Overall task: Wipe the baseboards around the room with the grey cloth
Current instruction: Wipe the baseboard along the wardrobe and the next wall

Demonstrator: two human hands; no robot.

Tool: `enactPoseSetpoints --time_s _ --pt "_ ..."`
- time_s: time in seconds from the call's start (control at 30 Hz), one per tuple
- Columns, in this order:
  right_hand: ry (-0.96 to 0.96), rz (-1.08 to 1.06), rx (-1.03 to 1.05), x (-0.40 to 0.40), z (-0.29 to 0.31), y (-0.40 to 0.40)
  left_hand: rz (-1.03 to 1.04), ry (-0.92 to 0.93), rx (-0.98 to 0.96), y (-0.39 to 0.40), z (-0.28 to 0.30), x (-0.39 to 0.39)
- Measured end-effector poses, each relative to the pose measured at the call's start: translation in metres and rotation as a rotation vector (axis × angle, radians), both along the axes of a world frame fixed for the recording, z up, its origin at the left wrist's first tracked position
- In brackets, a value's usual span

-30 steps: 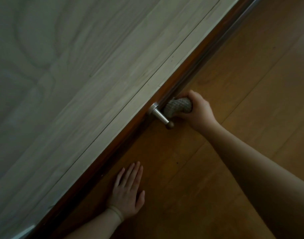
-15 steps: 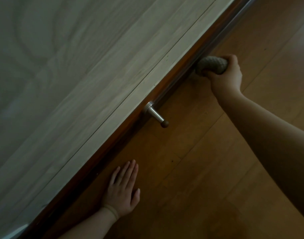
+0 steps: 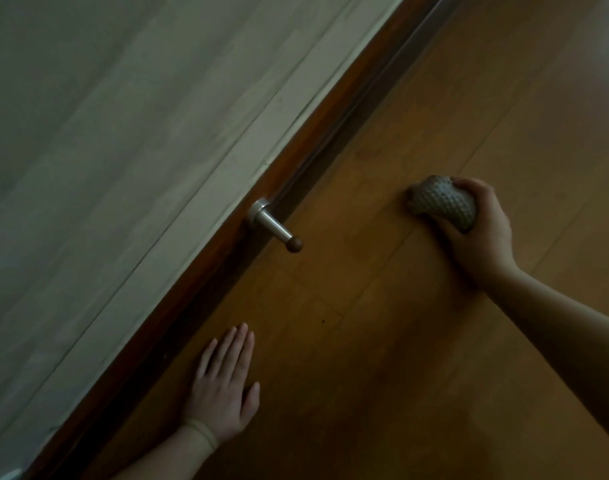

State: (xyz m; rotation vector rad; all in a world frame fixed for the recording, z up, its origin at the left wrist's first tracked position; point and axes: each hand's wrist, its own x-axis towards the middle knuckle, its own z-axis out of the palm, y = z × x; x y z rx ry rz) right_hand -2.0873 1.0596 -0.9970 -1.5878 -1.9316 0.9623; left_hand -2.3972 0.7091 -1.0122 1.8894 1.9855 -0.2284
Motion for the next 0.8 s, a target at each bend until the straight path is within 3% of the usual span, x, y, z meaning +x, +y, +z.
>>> enactPoseSetpoints --time_s 0.27,0.37,0.43,0.5,0.63,0.8 --pt "-0.047 0.066 0.027 0.005 -0.014 -0.002 0.059 0.061 -0.053 0.009 0.014 0.015" --pt "-0.072 0.088 0.051 0.007 -0.015 -0.002 -0.018 -0.031 -0.048 0.027 0.027 0.052" --pt "-0.064 0.099 0.060 0.006 -0.016 -0.001 -0.090 -0.130 -0.028 0.059 0.033 0.084" --pt "-0.048 0.102 0.075 0.006 -0.017 -0.001 -0.015 -0.159 0.022 0.108 0.035 0.110" --pt "-0.034 0.087 0.081 0.006 -0.021 -0.001 0.195 -0.055 0.080 0.205 0.032 0.138" --pt "-0.020 0.069 0.076 0.006 -0.026 -0.003 0.237 0.008 0.088 0.277 0.021 0.133"
